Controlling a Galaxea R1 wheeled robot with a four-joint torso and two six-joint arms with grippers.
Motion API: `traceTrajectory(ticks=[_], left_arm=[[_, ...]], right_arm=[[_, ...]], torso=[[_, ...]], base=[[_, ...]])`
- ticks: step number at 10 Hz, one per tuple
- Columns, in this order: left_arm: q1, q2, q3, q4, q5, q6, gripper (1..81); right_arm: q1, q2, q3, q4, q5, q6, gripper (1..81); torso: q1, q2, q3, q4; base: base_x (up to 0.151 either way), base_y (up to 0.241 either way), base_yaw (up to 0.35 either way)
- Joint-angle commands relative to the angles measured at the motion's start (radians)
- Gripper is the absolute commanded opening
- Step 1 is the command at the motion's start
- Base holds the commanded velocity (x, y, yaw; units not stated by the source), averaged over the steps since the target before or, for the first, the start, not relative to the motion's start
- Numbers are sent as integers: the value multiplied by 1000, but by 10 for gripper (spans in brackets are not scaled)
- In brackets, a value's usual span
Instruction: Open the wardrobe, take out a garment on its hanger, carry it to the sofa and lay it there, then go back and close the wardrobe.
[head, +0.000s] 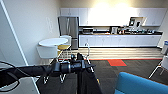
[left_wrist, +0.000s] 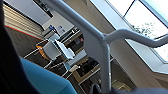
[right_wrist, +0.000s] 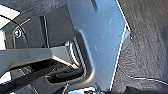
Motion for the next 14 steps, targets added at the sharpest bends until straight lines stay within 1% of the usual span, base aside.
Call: traceTrajectory(ticks=[1, 14], left_arm=[[-152, -1, 22, 35, -31, 17, 10], [-151, -9, 22, 39, -31, 18, 10]], right_arm=[[31, -4, -3, -8, -58, -2, 811], [34, -2, -5, -8, -67, -2, 811]], torso=[[0, 0, 0, 0], [0, 0, 0, 0]], base=[[0, 0, -248], [0, 0, -248]])
